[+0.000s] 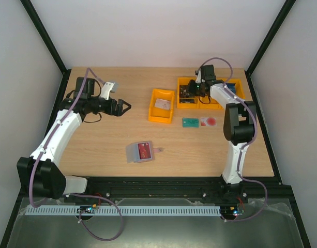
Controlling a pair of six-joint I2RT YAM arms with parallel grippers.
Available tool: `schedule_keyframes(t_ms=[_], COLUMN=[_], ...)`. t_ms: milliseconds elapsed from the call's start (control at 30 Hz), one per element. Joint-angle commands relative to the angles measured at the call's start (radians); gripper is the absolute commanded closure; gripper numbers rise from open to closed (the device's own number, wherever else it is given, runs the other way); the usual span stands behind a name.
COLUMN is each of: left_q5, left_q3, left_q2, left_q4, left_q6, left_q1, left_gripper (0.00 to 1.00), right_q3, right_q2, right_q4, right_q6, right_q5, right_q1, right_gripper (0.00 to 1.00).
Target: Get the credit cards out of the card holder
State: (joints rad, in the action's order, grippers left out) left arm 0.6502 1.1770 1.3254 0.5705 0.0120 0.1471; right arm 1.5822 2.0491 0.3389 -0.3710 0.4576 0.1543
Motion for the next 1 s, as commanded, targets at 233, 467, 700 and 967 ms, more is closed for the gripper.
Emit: schedule_keyframes(t_ms=[233, 467, 700, 967], left_q5=[0.013, 0.012, 0.023, 0.03], left_q3=[-0.003, -0.003, -0.007, -0.03], left_q2=[0.009, 0.006, 0.004, -0.009], left_q4=[0.004, 0.006, 0.004, -0.011], left_q6=[0.016, 0.022, 0.024, 0.019], left_q1=[-0.012, -0.017, -0.02, -0.024], left_gripper=[0.01, 0.01, 0.01, 0.01], right_q3=[0.178, 0.199, 0.259, 0.275], right_q2=[0.151, 0.163, 0.126, -0.015], right_q4=[-0.043, -0.021, 0.066, 0.163], right_q6=[-0.058, -0.065, -0.002, 0.056], right_q5=[0.016, -0.096, -0.212, -0.331], right_q1=[-0.001, -0.001, -0.001, -0.001], right_gripper=[0.98, 0.94, 0.46, 0.01])
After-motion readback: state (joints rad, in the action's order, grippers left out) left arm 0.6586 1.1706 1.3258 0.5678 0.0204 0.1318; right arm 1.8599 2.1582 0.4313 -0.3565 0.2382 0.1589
